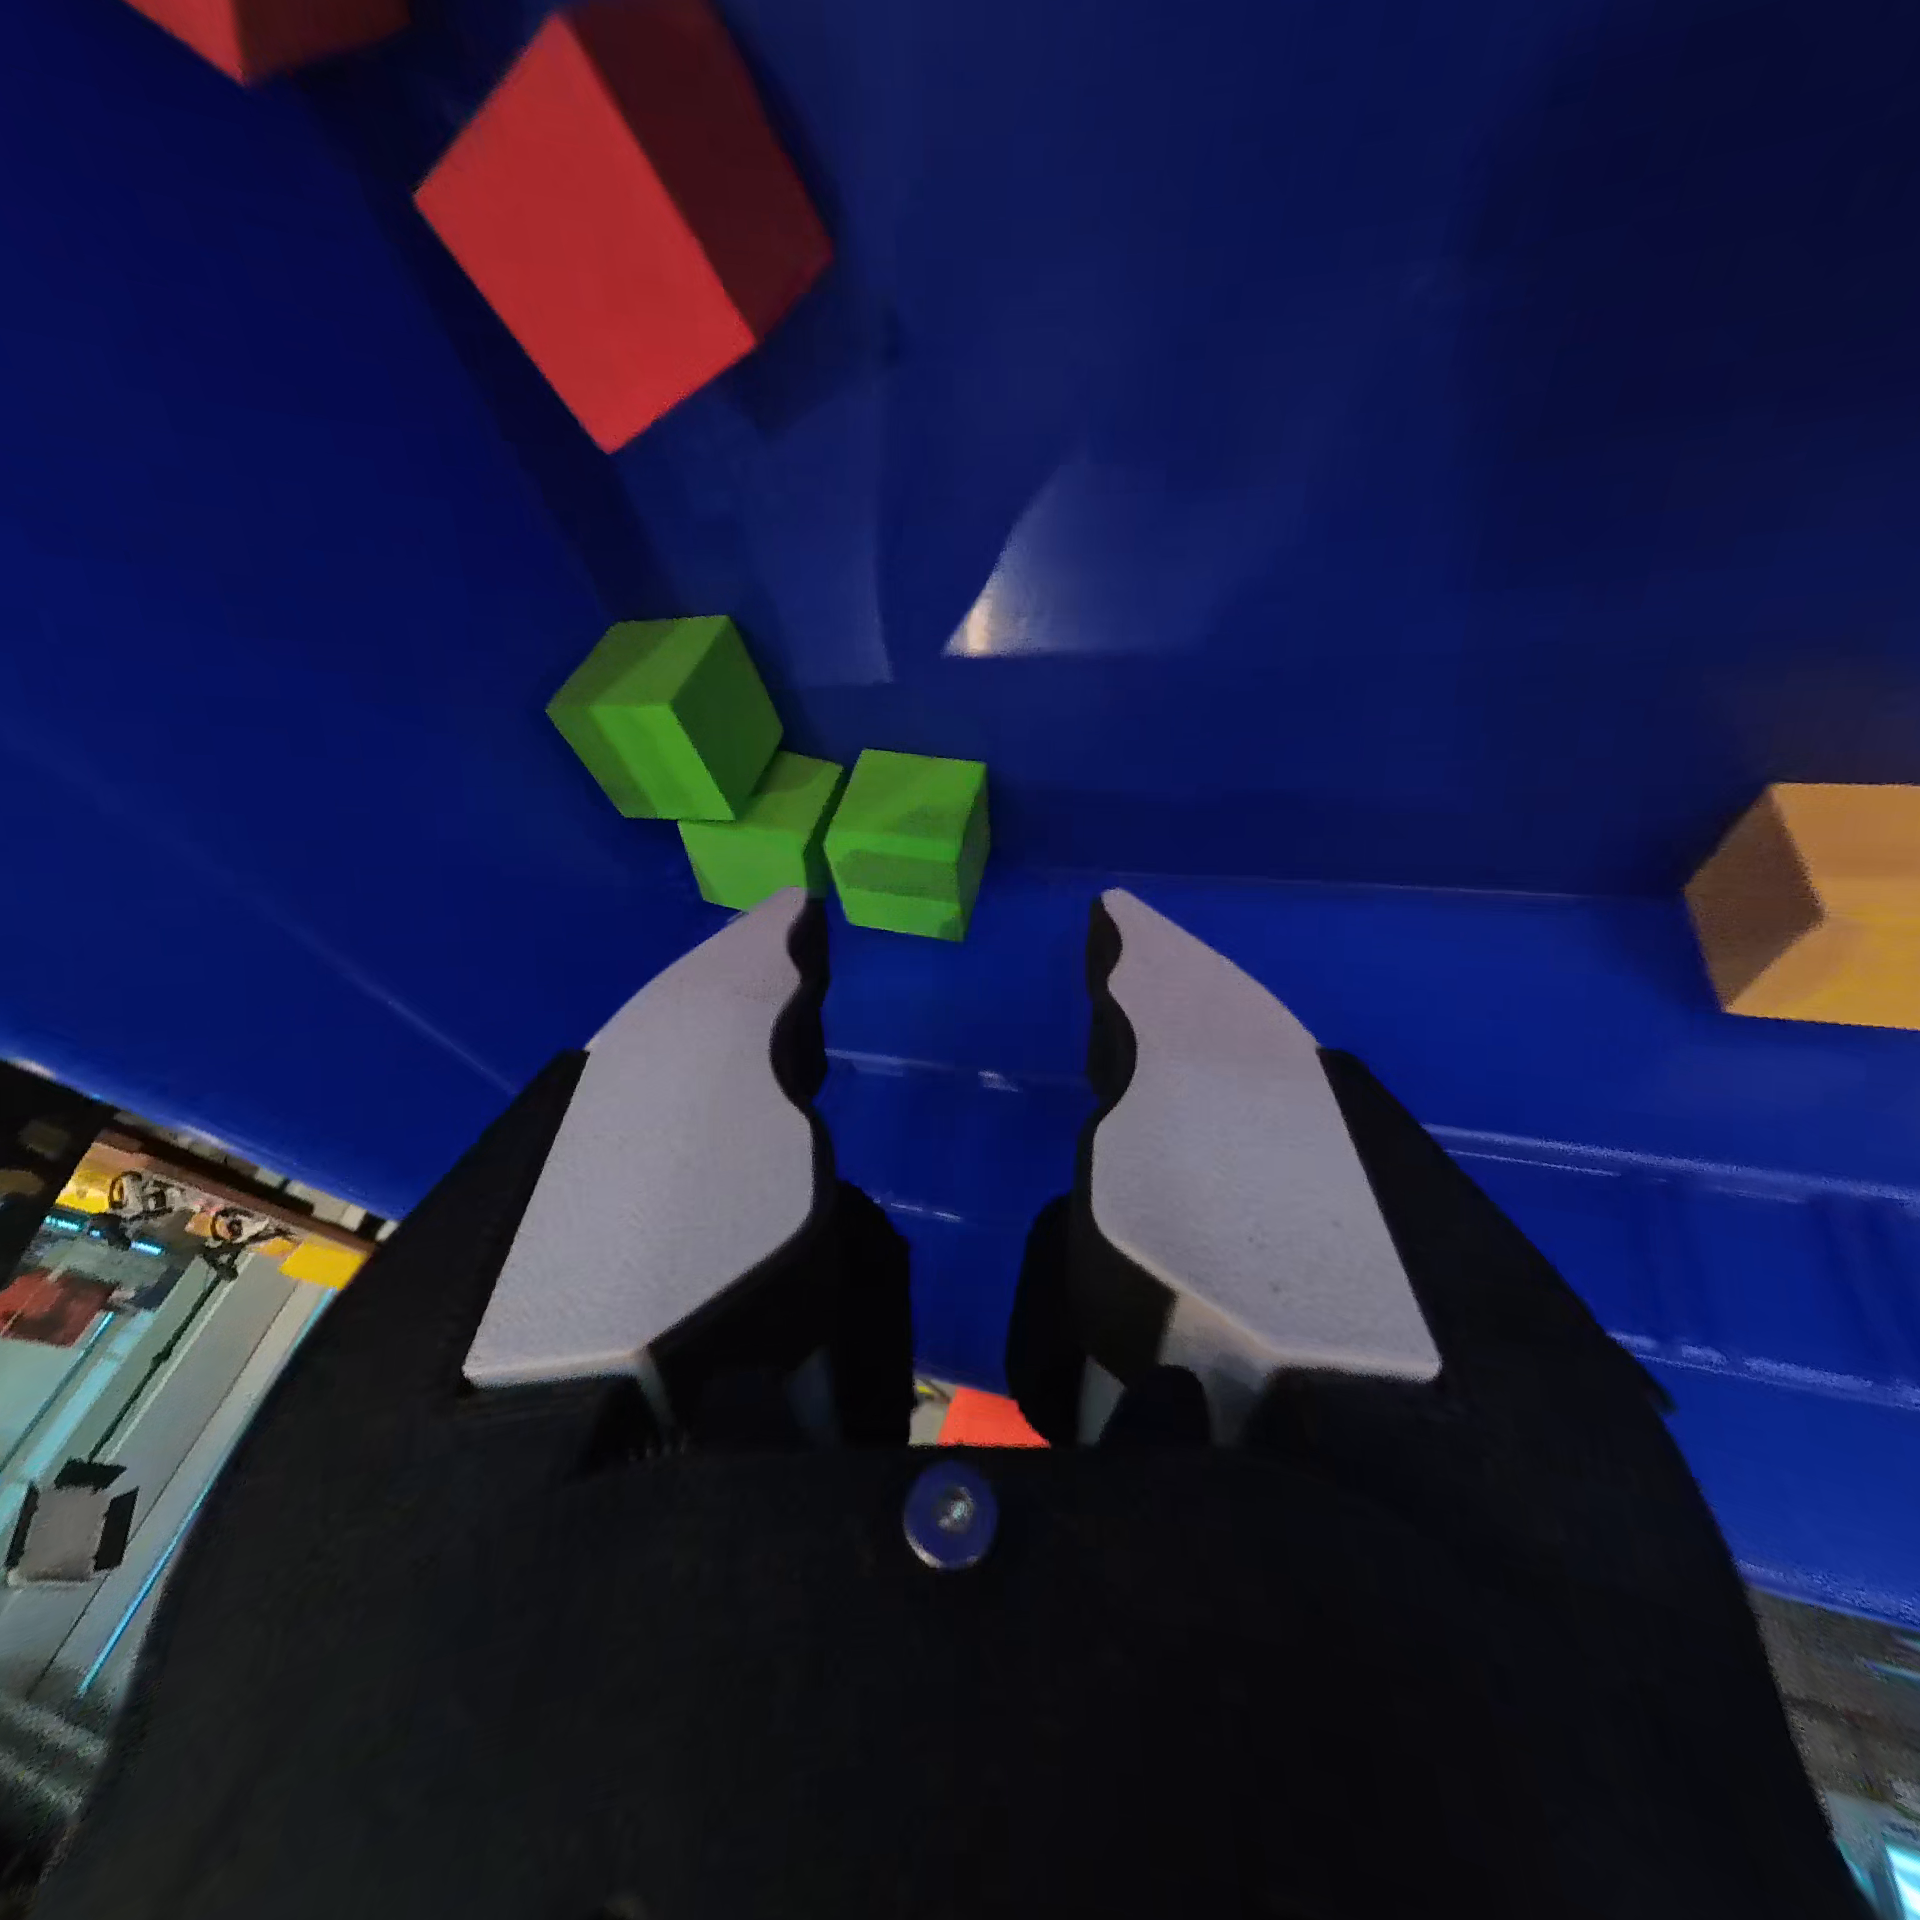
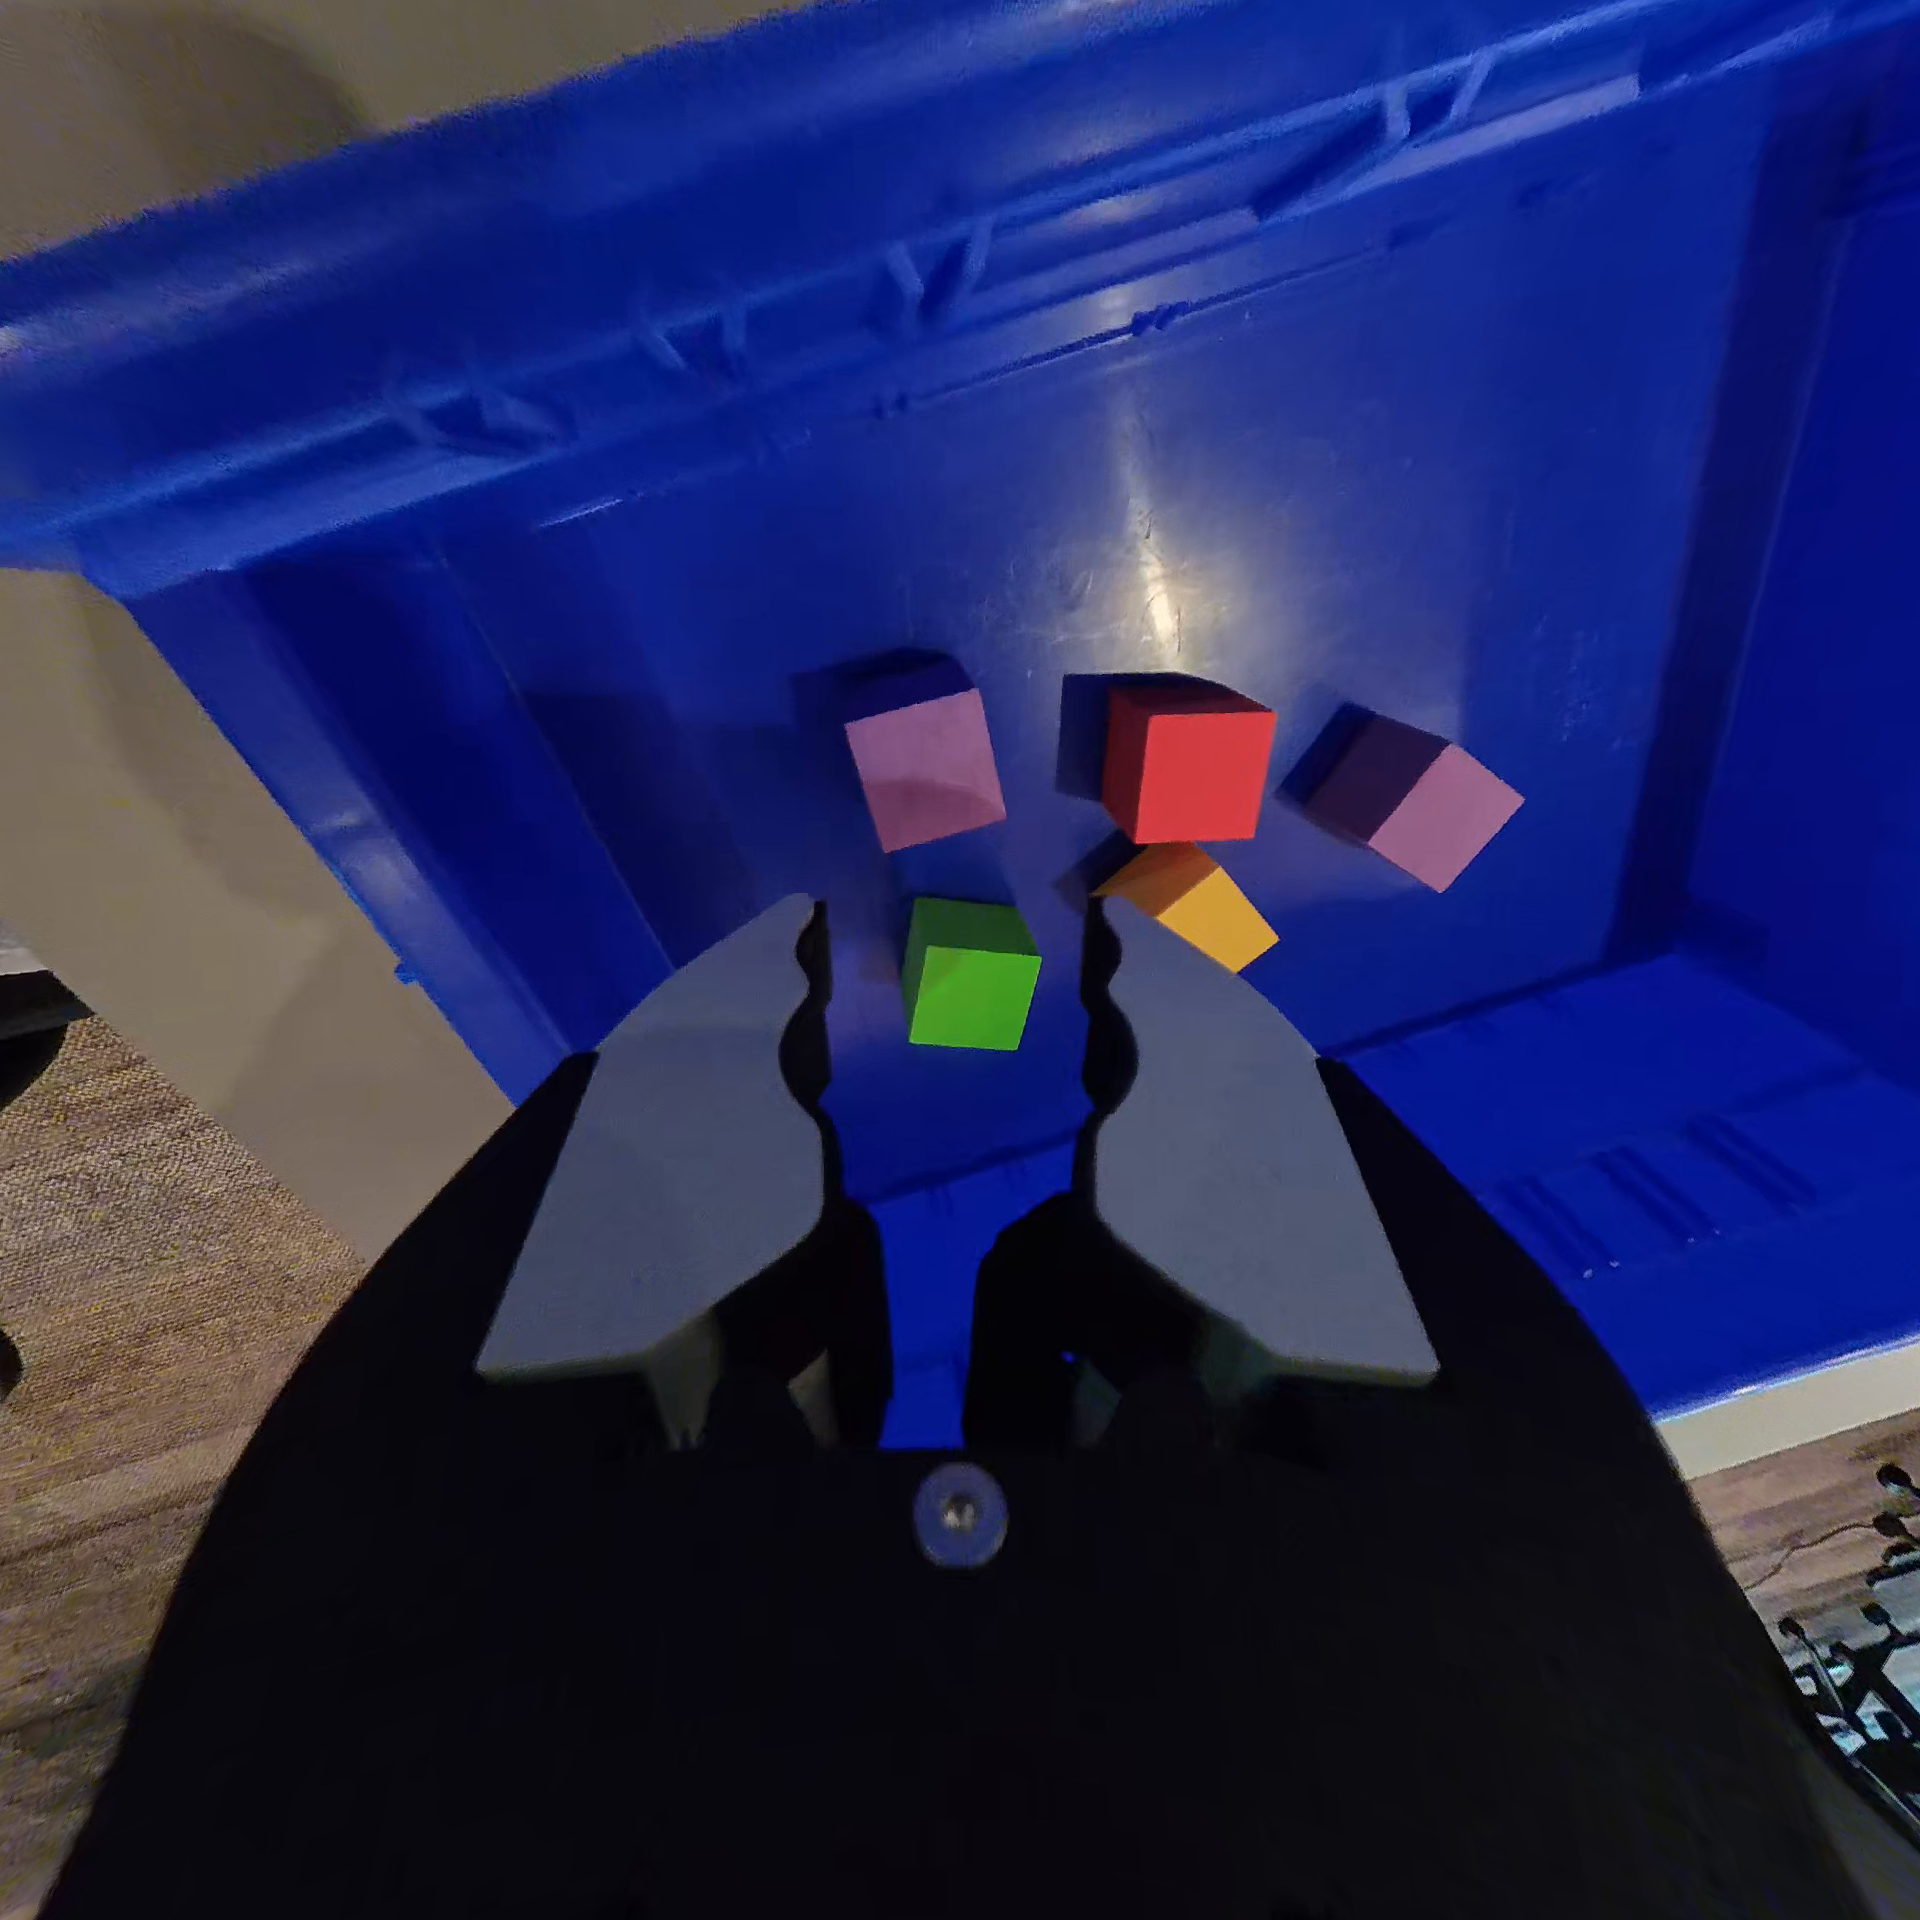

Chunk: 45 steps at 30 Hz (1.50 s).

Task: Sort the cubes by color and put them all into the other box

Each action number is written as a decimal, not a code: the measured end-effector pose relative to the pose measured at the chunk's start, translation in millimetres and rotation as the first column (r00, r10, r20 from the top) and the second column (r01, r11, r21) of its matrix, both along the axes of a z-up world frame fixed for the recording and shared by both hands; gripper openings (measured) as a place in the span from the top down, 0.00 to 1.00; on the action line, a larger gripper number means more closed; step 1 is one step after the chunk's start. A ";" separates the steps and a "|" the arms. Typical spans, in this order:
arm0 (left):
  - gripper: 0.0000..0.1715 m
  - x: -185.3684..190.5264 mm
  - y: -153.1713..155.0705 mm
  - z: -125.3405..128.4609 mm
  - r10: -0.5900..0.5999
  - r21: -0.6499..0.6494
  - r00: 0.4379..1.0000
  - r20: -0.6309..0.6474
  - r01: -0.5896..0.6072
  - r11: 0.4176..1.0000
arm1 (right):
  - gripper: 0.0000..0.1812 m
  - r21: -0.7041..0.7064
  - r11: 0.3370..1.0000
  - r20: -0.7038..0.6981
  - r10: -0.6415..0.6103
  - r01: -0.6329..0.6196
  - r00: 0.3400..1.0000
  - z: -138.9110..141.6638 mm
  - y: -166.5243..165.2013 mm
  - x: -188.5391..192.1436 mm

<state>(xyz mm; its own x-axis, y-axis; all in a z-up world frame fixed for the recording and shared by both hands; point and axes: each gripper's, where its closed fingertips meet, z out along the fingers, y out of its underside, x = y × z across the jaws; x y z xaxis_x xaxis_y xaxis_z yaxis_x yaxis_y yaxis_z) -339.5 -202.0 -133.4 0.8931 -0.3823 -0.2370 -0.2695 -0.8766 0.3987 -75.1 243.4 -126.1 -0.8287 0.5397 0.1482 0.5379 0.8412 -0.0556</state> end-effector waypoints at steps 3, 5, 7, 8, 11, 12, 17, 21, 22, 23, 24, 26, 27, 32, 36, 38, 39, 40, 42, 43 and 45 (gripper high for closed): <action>0.70 -5.7 3.8 -5.0 0.015 -0.013 1.000 0.015 -0.015 1.000 | 0.74 -0.006 1.000 -0.001 0.008 -0.008 1.000 -2.5 -1.9 -0.3; 0.70 -6.5 3.0 -8.4 0.029 -0.041 0.999 0.026 -0.028 0.999 | 0.74 -0.007 1.000 -0.006 0.014 -0.014 1.000 -3.7 -1.8 -1.7; 0.72 -8.2 3.2 -8.4 0.023 -0.064 0.999 0.023 -0.022 0.998 | 0.75 -0.011 1.000 -0.007 0.016 -0.016 1.000 -4.3 -1.3 -3.3; 0.72 -8.0 3.1 -8.2 0.034 -0.071 0.999 0.028 -0.032 0.997 | 0.75 -0.011 1.000 -0.007 0.017 -0.017 1.000 -4.6 -0.9 -4.0; 0.72 -5.6 3.6 -6.0 0.046 -0.083 0.998 0.038 -0.043 0.996 | 0.75 -0.014 1.000 -0.014 0.019 -0.019 1.000 -4.7 -0.2 -6.4; 0.72 -4.0 4.2 -5.4 0.043 -0.077 0.998 0.044 -0.040 0.996 | 0.75 -0.018 1.000 -0.016 0.019 -0.019 1.000 -5.0 -0.2 -6.9; 0.72 0.1 -1.7 -6.4 0.066 -0.075 0.996 0.068 -0.061 0.995 | 0.75 -0.018 1.000 -0.010 0.022 -0.022 1.000 -10.7 0.1 -6.8; 0.71 -4.7 -4.1 -7.3 0.069 -0.072 0.996 0.055 -0.065 0.995 | 0.75 -0.014 1.000 -0.006 0.028 -0.028 1.000 -13.6 -1.3 -5.2; 0.72 -5.6 -3.6 -7.5 0.072 -0.070 0.996 0.055 -0.068 0.995 | 0.75 -0.015 0.999 -0.007 0.029 -0.029 1.000 -13.3 -1.8 -4.9; 0.72 -6.3 -3.1 -7.4 0.073 -0.070 0.996 0.054 -0.069 0.995 | 0.75 -0.018 0.999 -0.007 0.028 -0.028 1.000 -13.0 -2.3 -4.4; 0.73 -6.9 -2.8 -7.2 0.076 -0.074 0.996 0.051 -0.072 0.995 | 0.75 -0.017 0.999 -0.008 0.028 -0.028 1.000 -12.6 -2.2 -3.8; 0.73 -7.8 -2.9 -6.1 0.076 -0.087 0.996 0.040 -0.073 0.994 | 0.76 -0.014 1.000 -0.009 0.027 -0.028 1.000 -11.7 -1.3 -2.5; 0.73 -5.6 -2.6 -6.3 0.082 -0.087 0.996 0.048 -0.077 0.993 | 0.76 -0.012 1.000 -0.010 0.025 -0.025 1.000 -10.9 -0.5 -1.9; 0.73 7.3 -0.9 -6.4 0.135 -0.058 0.984 0.118 -0.129 0.990 | 0.76 -0.009 1.000 -0.023 0.021 -0.021 1.000 -6.8 2.5 -0.2; 0.75 14.3 6.4 -2.0 0.138 0.006 0.978 0.155 -0.141 0.990 | 0.76 -0.006 1.000 -0.032 0.023 -0.023 0.999 -4.7 2.6 0.2; 0.75 9.6 3.0 0.1 0.136 0.000 0.982 0.130 -0.137 0.991 | 0.76 -0.005 1.000 -0.030 0.023 -0.023 0.999 -4.7 2.0 0.2; 0.75 7.1 1.0 0.1 0.135 -0.005 0.984 0.119 -0.135 0.991 | 0.76 -0.004 1.000 -0.030 0.025 -0.025 0.999 -4.9 1.3 0.2; 0.74 5.3 -0.6 -0.9 0.132 -0.008 0.985 0.112 -0.132 0.991 | 0.76 -0.004 1.000 -0.030 0.029 -0.029 0.999 -4.9 0.2 0.2; 0.72 3.2 -3.0 -4.8 0.128 -0.016 0.986 0.109 -0.127 0.992 | 0.76 -0.006 0.999 -0.030 0.033 -0.033 0.999 -5.1 -2.3 0.7; 0.72 3.1 -3.7 -7.3 0.130 -0.017 0.985 0.112 -0.129 0.992 | 0.76 -0.004 0.999 -0.031 0.035 -0.035 0.999 -5.2 -2.8 0.9; 0.72 4.6 -4.1 -12.3 0.133 -0.021 0.984 0.120 -0.131 0.991 | 0.76 -0.006 0.999 -0.033 0.034 -0.034 0.999 -5.0 -2.8 1.6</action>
